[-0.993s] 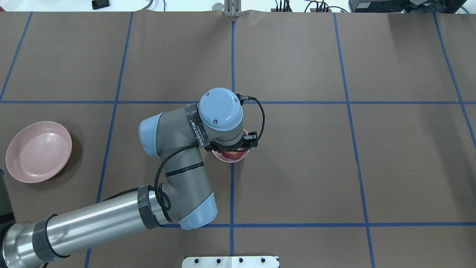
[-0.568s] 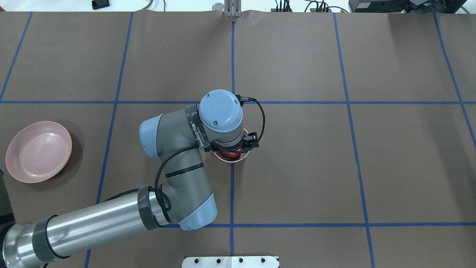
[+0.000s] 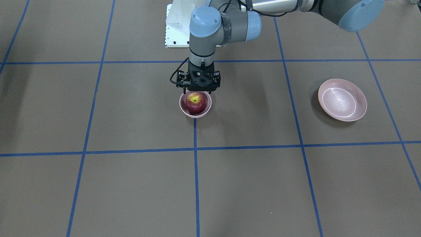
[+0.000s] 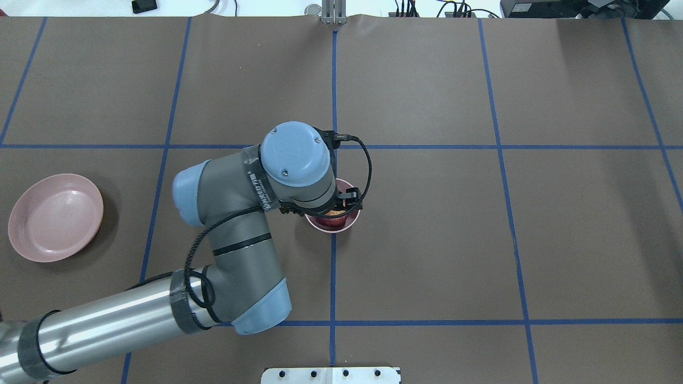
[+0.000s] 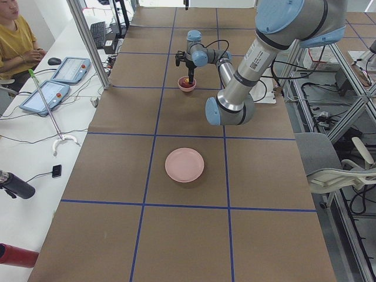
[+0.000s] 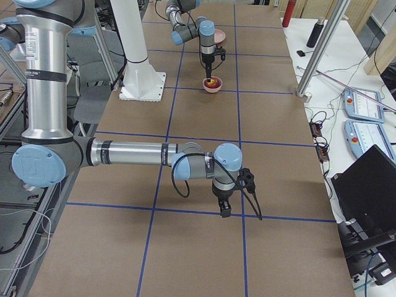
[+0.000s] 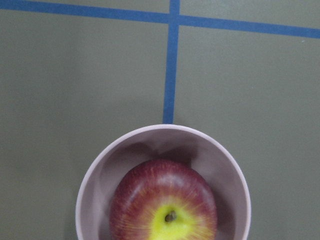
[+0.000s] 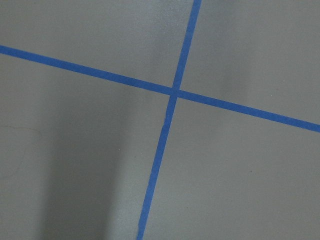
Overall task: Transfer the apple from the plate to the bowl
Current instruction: 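Lower the apple into the bowl, open the left gripper, withdraw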
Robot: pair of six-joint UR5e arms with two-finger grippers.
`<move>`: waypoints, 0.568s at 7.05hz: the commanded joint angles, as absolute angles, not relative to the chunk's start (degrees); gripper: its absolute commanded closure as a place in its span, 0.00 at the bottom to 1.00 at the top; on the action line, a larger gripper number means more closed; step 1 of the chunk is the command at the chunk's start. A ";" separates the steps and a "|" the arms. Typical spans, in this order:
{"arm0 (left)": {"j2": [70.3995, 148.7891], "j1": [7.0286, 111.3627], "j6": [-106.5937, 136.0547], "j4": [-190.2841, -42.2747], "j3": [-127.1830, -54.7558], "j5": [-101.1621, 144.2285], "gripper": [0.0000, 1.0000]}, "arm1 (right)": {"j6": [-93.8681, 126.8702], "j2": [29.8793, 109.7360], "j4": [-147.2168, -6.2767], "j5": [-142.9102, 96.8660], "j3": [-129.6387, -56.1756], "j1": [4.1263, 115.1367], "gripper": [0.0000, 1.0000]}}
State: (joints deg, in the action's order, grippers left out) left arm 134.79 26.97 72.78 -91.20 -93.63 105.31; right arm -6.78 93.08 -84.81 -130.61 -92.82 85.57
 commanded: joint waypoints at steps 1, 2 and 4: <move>124.32 33.01 60.11 -85.11 -106.73 112.79 0.02 | -6.94 93.16 -84.81 -130.61 -92.90 85.61 0.00; 118.19 37.14 53.50 -83.34 -112.01 115.64 0.02 | -6.86 93.34 -84.90 -130.52 -92.81 85.61 0.00; 106.59 46.79 41.12 -83.41 -116.78 121.96 0.02 | -3.80 93.95 -85.17 -130.08 -92.29 86.21 0.00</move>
State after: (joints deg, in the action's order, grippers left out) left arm 113.88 40.87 49.57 -83.69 -113.39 118.13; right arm -5.90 93.50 -85.15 -130.27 -92.62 85.77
